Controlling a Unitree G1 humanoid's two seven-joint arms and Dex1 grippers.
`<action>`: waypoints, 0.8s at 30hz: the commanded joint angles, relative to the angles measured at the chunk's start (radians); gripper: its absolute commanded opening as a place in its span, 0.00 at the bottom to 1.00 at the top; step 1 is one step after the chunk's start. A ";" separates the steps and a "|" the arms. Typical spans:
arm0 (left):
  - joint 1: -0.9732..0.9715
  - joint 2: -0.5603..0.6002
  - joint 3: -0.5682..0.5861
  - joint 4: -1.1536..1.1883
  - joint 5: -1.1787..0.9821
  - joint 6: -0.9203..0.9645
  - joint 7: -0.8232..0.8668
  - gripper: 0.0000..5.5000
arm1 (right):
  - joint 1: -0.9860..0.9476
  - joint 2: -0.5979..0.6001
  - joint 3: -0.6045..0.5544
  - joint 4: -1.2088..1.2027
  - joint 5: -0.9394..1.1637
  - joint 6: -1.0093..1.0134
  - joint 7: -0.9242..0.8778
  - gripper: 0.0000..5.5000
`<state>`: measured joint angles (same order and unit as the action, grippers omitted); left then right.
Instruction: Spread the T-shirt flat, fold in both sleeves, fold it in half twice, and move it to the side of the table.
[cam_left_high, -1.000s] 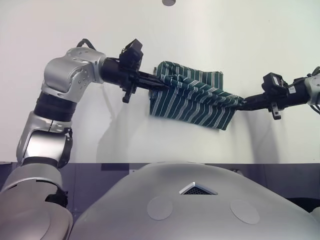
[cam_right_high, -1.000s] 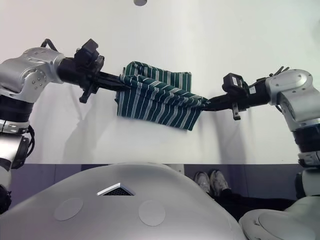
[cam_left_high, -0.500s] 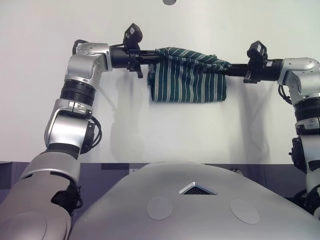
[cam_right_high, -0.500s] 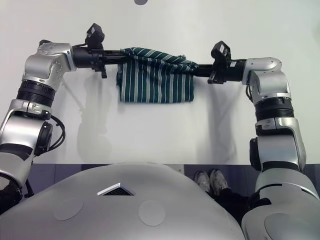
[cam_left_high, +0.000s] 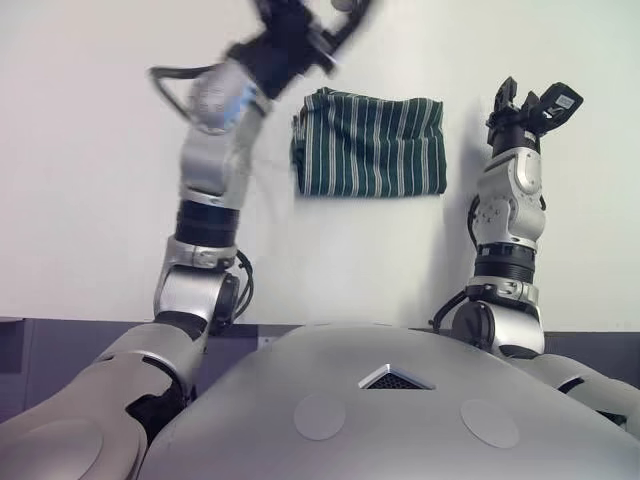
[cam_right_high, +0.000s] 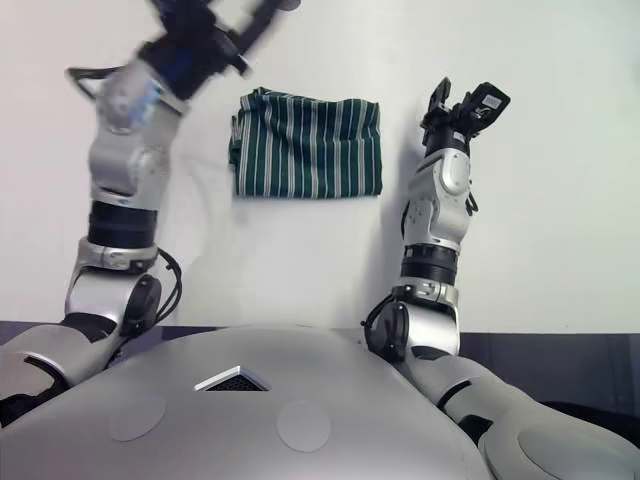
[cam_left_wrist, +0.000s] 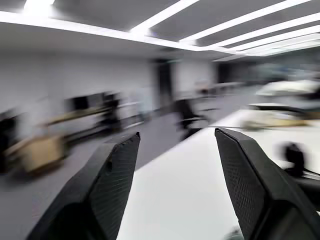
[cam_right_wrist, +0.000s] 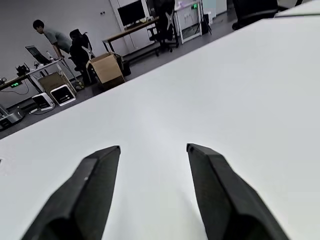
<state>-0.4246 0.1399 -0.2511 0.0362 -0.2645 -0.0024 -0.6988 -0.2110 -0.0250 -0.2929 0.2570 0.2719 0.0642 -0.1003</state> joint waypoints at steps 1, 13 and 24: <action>-0.018 0.087 -0.174 0.150 0.051 -0.014 -0.306 0.61 | -0.041 0.003 0.035 0.013 -0.036 -0.019 0.004 0.46; -0.317 -0.030 -0.148 1.101 0.318 -0.103 -0.022 0.72 | -0.070 -0.006 0.083 0.054 -0.059 -0.049 0.063 0.46; -0.344 0.330 0.378 1.323 0.117 0.020 0.839 0.72 | -0.095 -0.001 0.091 0.090 -0.107 -0.113 0.048 0.46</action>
<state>-0.7829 0.4796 0.0679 1.3450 -0.1162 -0.0034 0.1217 -0.2726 -0.0319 -0.2128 0.3259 0.1861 -0.0298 -0.0378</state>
